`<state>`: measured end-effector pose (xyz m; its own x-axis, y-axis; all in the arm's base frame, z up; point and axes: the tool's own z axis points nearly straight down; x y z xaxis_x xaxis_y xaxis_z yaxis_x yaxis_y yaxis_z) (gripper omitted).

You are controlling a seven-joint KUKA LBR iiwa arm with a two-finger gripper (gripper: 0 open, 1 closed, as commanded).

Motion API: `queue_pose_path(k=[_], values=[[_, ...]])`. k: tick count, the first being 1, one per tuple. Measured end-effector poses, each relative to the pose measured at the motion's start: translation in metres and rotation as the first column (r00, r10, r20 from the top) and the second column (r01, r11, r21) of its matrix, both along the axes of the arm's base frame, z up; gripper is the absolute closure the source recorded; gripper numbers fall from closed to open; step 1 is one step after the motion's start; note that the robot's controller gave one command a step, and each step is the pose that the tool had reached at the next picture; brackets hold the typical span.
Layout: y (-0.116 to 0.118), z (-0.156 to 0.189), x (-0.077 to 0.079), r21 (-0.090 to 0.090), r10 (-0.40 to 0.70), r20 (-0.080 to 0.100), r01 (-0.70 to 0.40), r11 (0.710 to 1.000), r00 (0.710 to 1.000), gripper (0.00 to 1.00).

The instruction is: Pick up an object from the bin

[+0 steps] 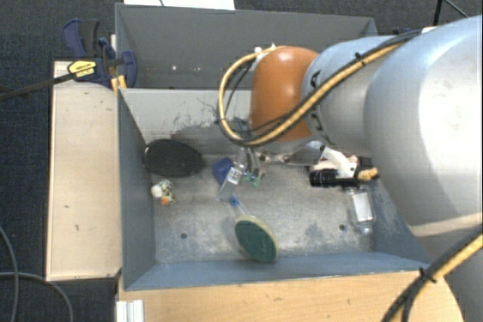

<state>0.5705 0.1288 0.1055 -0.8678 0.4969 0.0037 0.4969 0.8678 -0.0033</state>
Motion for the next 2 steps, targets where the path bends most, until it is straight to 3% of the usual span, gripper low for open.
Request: queue_pose_path(k=[1, 2], values=[[-0.012, -0.036, -0.003, -0.001, -0.200, -0.001, 0.200, 0.980, 0.980, 0.00], [0.009, -0.035, -0.010, 0.000, -0.230, -0.001, 0.230, 0.973, 0.973, 0.00]])
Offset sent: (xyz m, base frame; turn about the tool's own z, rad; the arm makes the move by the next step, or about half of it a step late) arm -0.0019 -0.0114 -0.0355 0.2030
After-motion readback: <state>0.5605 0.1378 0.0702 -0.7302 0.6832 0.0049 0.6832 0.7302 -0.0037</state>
